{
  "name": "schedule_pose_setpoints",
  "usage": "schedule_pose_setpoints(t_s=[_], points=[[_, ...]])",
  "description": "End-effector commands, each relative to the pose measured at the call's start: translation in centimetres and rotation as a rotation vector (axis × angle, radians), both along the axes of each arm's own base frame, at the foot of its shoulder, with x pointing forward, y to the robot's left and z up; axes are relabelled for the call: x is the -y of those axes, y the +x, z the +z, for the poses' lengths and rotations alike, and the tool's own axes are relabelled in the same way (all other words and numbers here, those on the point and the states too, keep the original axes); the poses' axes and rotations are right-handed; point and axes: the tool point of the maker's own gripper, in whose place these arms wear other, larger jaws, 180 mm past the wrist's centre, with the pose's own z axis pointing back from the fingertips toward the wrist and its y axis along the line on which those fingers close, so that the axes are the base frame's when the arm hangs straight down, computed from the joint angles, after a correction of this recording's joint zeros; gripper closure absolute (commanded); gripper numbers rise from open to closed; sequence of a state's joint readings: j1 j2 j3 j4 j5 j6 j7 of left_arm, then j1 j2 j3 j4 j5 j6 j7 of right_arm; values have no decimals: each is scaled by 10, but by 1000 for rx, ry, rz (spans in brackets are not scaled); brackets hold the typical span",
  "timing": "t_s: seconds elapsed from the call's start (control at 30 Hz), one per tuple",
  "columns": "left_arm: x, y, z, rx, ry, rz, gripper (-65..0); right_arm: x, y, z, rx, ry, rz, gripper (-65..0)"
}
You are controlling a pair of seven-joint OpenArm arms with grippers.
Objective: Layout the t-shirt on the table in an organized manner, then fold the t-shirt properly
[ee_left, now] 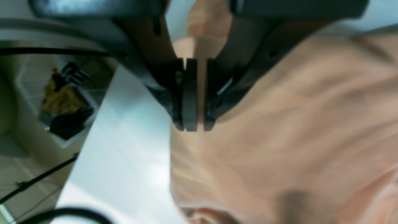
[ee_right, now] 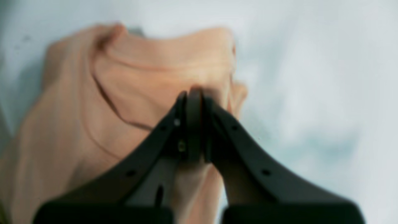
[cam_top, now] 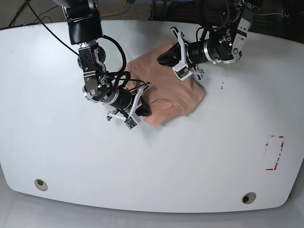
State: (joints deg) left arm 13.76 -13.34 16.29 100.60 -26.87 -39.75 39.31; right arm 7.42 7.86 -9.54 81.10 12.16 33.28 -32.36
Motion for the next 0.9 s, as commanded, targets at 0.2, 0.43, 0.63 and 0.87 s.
schedule_pose_setpoints(t_s=[0.2, 0.43, 0.63, 0.87], points=[[-28, 23, -26, 21, 129, 10, -25, 9, -16, 7, 38, 16, 0, -13], [-49, 44, -43, 6, 198, 38, -25, 3, -39, 13, 43, 20, 13, -13], [-67, 64, -37, 34, 218, 80, -25, -3, -55, 14, 33, 22, 29, -13], [-89, 85, -26, 69, 227, 157, -25, -12, -67, 16, 23, 49, 29, -13]])
